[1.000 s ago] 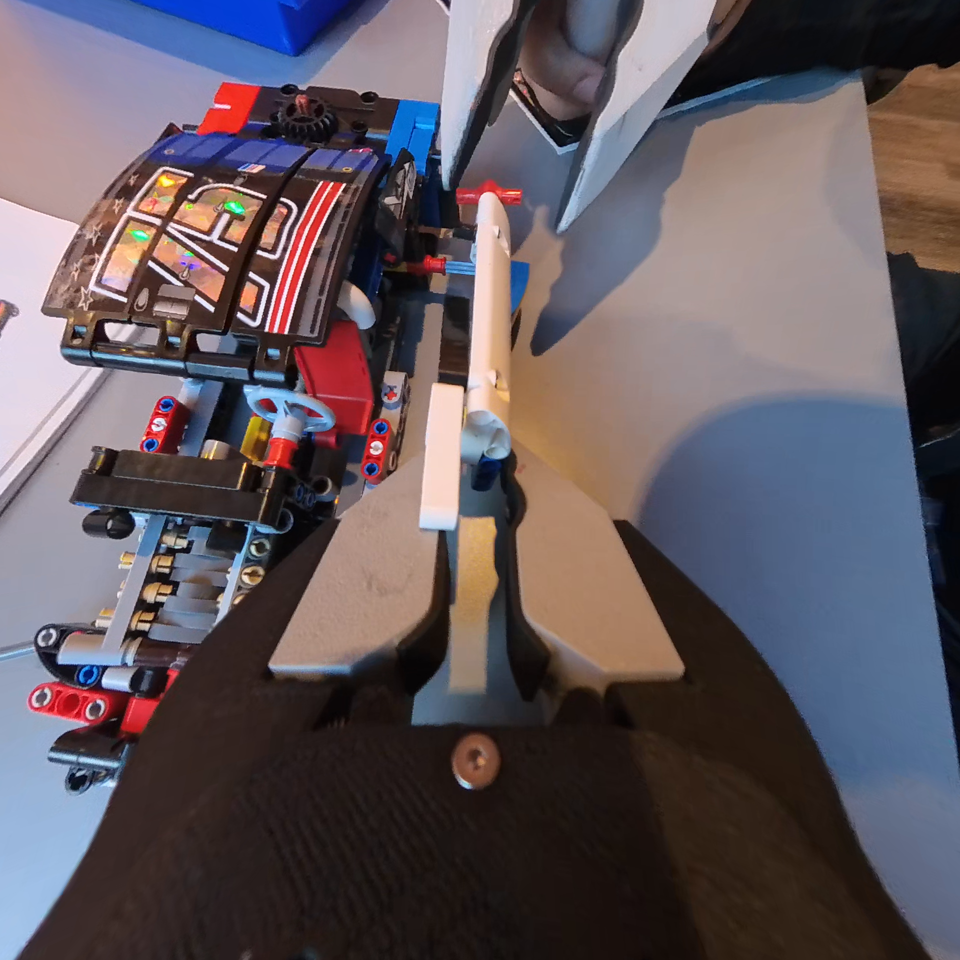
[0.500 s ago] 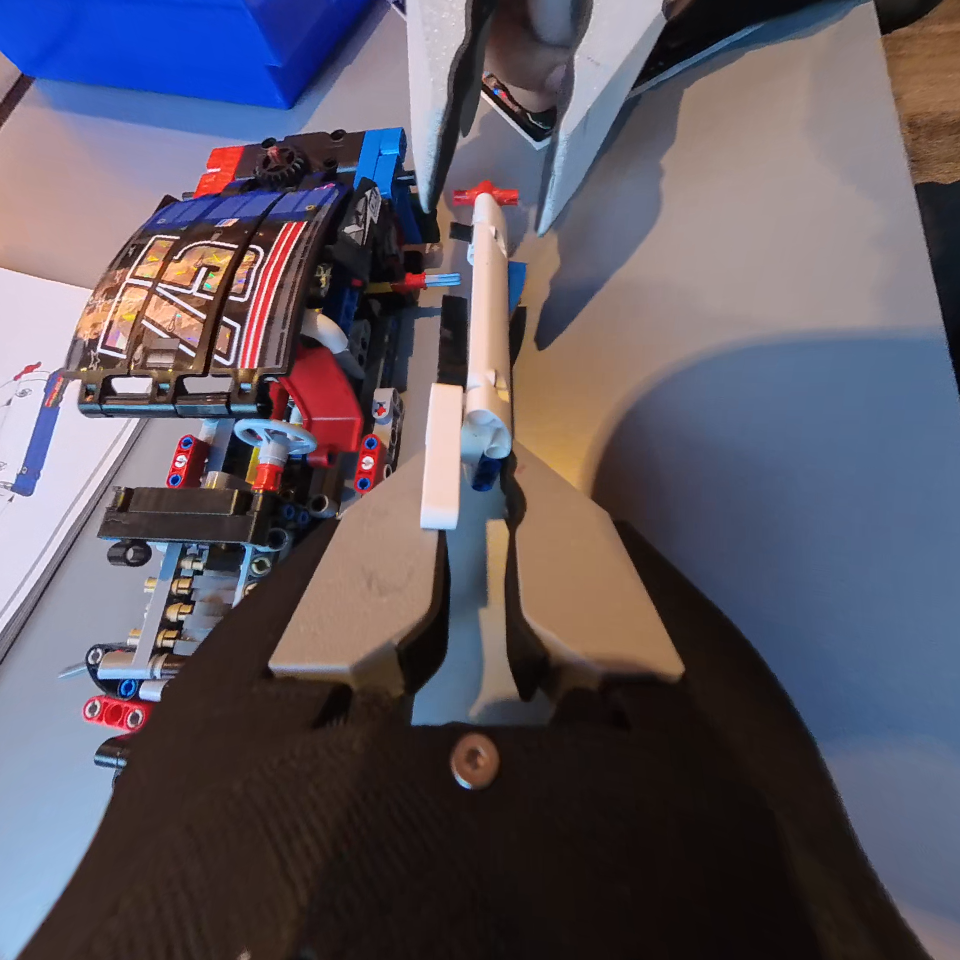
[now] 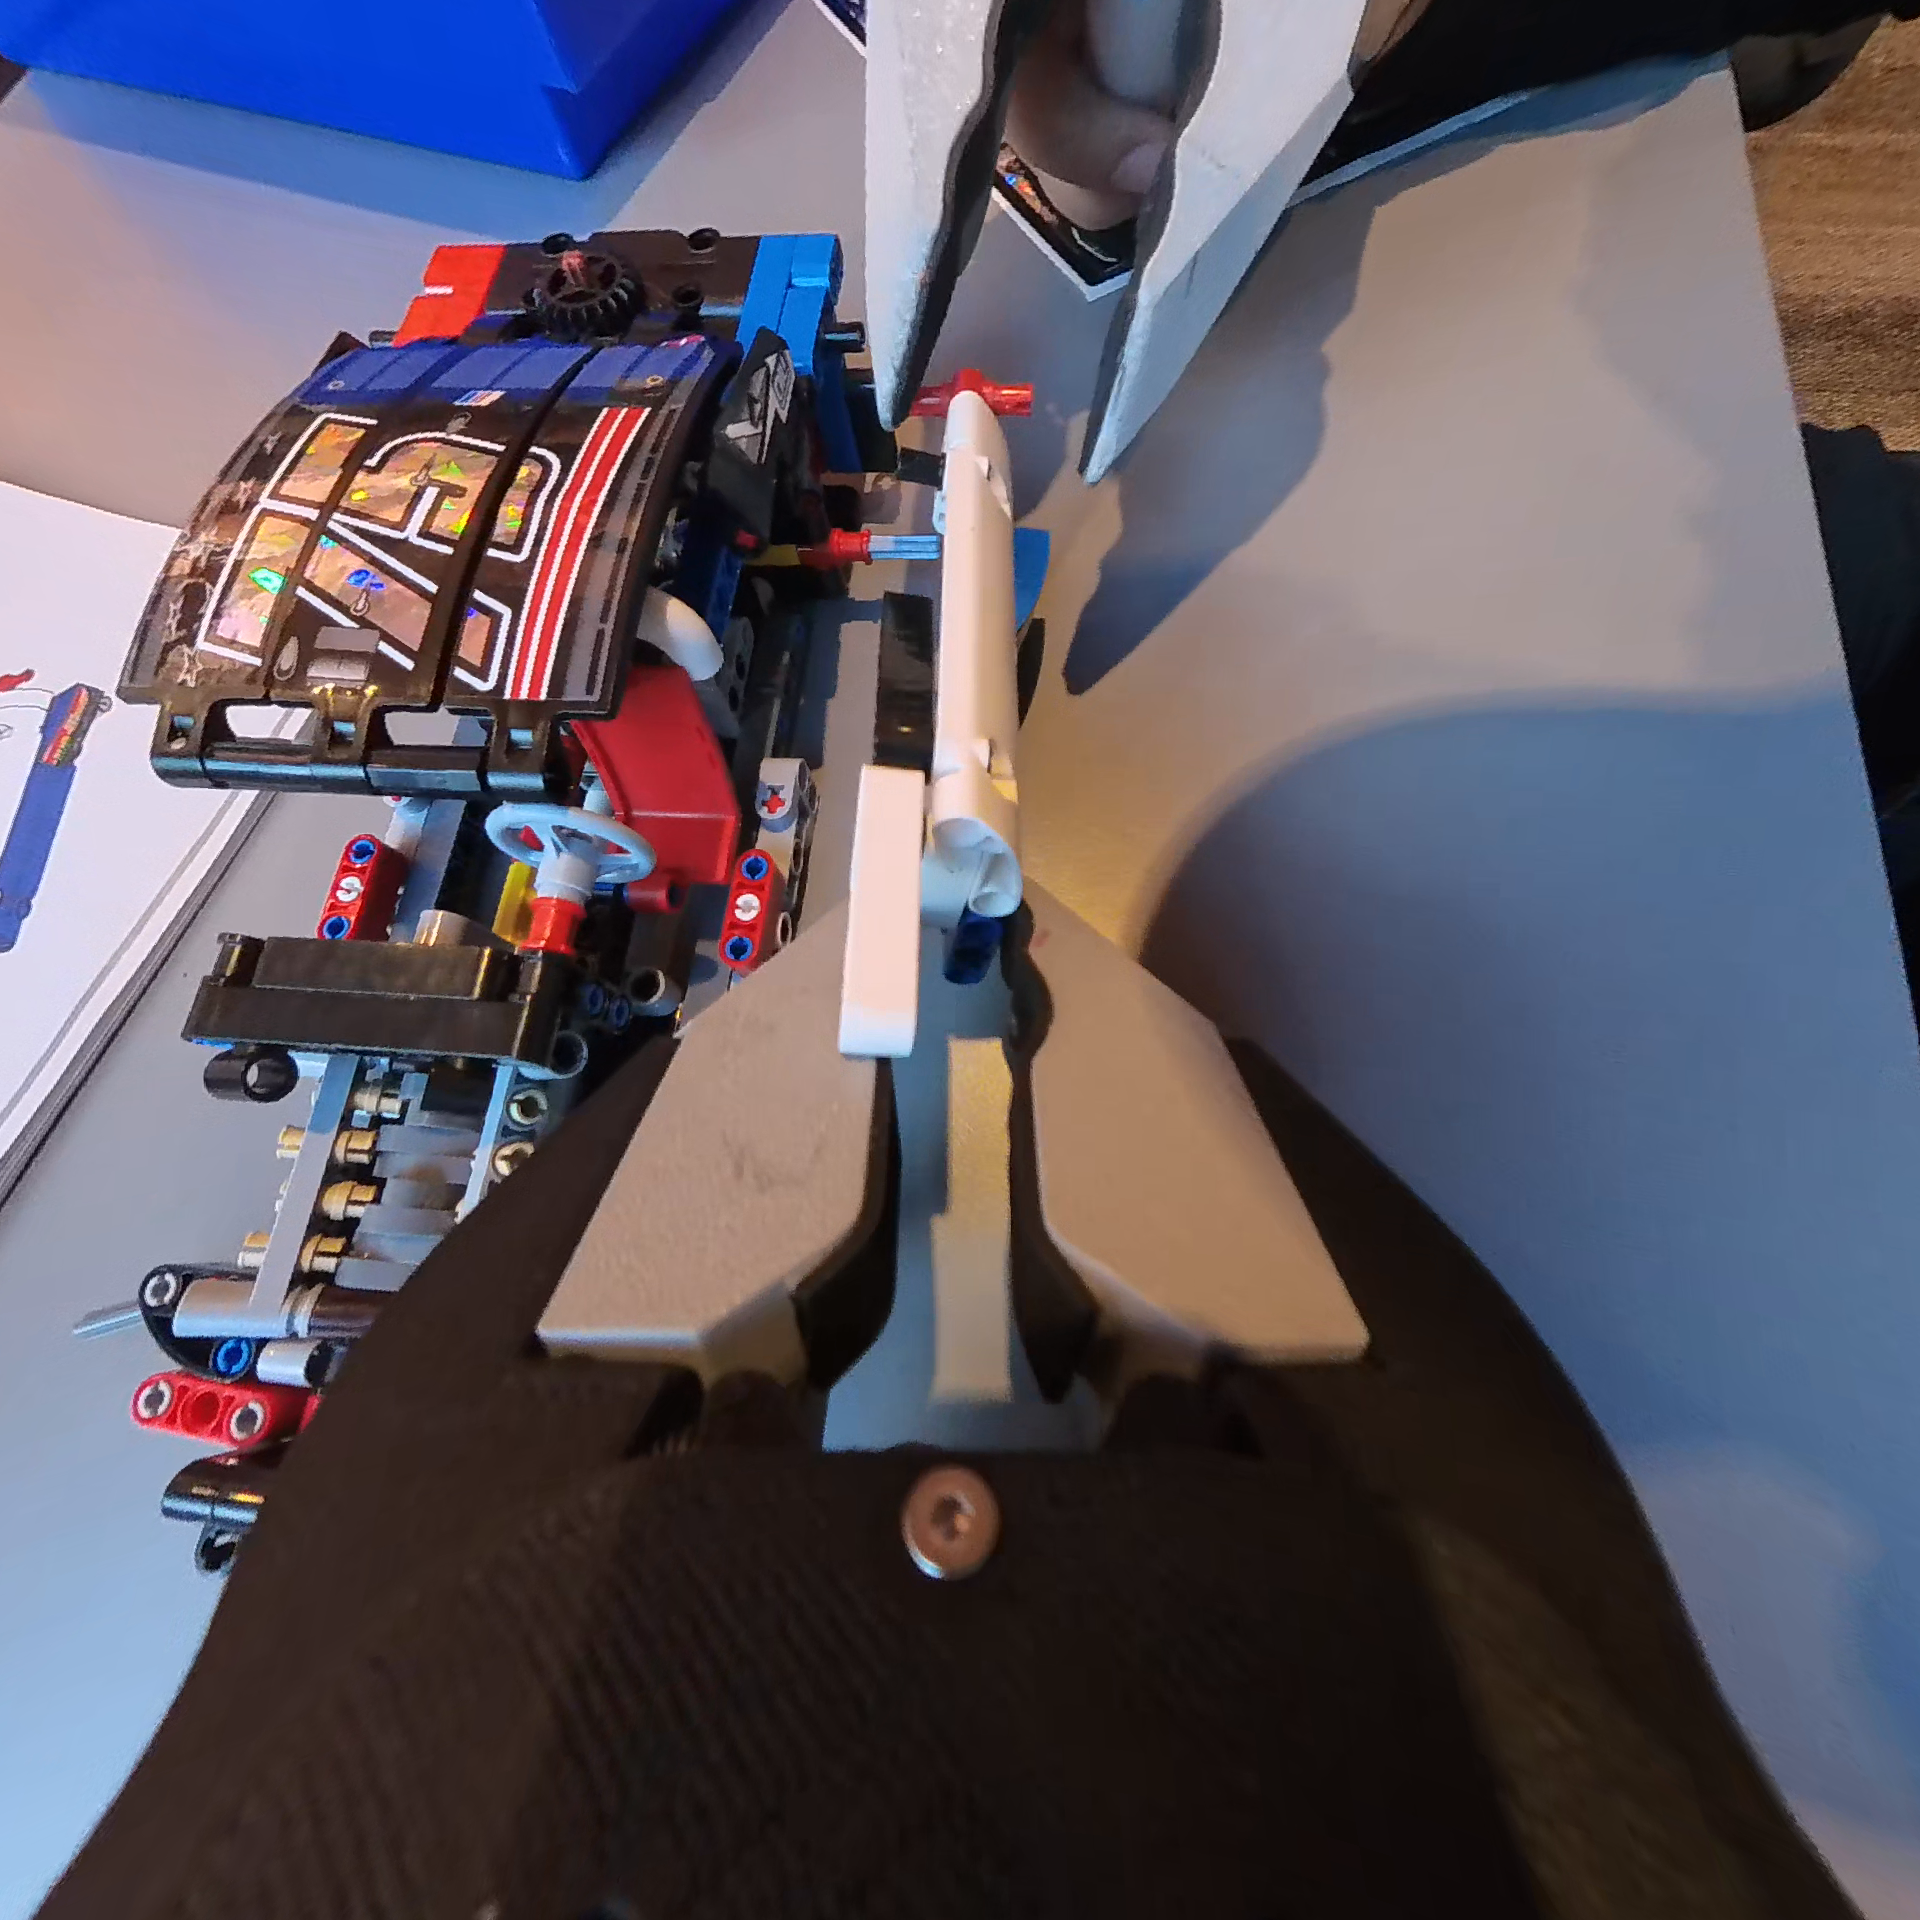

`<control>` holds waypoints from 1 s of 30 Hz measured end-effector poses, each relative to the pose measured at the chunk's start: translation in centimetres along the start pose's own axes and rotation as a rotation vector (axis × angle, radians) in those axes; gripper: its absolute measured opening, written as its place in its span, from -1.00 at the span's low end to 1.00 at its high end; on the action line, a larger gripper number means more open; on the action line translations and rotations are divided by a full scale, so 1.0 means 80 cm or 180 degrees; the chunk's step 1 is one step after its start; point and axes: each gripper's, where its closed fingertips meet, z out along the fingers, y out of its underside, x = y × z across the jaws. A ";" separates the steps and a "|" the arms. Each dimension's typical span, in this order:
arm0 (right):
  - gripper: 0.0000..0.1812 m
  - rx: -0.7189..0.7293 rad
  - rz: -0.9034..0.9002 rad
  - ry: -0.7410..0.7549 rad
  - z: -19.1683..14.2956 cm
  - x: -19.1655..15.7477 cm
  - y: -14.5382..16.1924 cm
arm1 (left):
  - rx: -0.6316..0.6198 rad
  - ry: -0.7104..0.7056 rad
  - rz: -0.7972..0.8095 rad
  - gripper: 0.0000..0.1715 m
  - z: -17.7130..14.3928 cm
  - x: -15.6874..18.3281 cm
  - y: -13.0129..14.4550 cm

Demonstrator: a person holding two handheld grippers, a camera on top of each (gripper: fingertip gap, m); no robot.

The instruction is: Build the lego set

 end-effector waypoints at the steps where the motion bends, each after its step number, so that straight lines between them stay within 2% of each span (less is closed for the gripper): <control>1: -0.68 -0.0005 -0.0006 -0.0001 0.000 0.000 0.000 | 0.0000 0.0003 -0.0006 -0.85 0.000 0.000 0.000; 7: -0.70 -0.0055 -0.0001 0.0031 0.002 0.002 0.003 | -0.0017 0.0063 -0.0114 -0.84 -0.001 -0.001 0.002; 15: -0.70 -0.0106 -0.0018 0.0052 0.004 0.002 0.005 | -0.0112 0.0317 -0.0608 -0.84 -0.005 -0.004 0.014; 30: -0.70 -0.0084 -0.0050 0.0100 0.004 0.003 0.004 | -0.0231 0.0242 -0.0533 -0.87 -0.002 -0.003 0.020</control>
